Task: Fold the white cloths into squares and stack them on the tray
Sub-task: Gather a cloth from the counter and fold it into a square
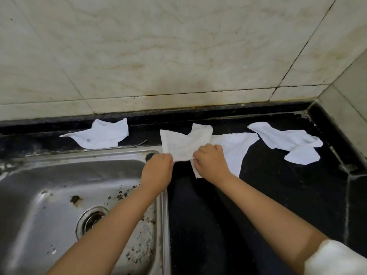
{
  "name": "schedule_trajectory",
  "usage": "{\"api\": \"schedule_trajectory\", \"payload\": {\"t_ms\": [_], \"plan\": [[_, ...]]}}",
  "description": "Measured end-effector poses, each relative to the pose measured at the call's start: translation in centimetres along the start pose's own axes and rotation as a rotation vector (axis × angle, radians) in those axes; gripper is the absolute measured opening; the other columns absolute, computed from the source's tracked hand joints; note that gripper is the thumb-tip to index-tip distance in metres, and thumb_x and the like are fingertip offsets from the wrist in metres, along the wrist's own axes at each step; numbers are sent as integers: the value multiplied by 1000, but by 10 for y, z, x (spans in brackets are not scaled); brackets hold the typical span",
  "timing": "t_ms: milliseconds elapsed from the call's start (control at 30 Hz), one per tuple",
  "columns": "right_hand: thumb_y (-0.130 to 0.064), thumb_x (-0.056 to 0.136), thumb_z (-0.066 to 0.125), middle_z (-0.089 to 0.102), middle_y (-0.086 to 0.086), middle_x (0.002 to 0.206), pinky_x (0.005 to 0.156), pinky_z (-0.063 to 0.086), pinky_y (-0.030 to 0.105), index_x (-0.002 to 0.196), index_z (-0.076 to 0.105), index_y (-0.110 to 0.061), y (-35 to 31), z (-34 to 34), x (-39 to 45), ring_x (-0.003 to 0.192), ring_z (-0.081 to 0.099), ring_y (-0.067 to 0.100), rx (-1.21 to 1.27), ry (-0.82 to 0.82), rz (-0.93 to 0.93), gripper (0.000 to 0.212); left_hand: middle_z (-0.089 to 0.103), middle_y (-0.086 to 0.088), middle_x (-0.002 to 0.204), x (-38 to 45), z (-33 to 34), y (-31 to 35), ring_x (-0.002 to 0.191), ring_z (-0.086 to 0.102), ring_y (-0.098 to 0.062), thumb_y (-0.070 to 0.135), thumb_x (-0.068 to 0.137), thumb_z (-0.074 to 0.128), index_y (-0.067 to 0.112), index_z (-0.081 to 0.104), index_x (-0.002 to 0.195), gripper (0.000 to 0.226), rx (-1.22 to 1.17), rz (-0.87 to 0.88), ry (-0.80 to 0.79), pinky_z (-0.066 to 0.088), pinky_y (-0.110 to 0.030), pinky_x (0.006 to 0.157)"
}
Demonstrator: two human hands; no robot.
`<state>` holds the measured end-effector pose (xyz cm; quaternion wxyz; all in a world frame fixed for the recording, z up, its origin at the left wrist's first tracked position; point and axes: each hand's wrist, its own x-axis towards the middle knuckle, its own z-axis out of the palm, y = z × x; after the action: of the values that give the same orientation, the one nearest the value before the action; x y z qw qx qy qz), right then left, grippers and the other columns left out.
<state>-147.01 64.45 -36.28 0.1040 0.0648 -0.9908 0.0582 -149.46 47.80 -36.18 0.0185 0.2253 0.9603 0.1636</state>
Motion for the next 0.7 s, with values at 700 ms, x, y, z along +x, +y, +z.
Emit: {"api": "schedule_trajectory", "payload": {"t_ms": [700], "plan": [[-18, 71, 40, 58, 12, 55, 49, 46, 32, 62, 65, -3, 172, -228, -227, 52, 58, 32, -250, 514, 598, 30, 64, -17, 72, 1, -75, 300, 71, 54, -18, 31, 85, 28, -3, 64, 76, 50, -344, 892, 14, 45, -34, 63]]}}
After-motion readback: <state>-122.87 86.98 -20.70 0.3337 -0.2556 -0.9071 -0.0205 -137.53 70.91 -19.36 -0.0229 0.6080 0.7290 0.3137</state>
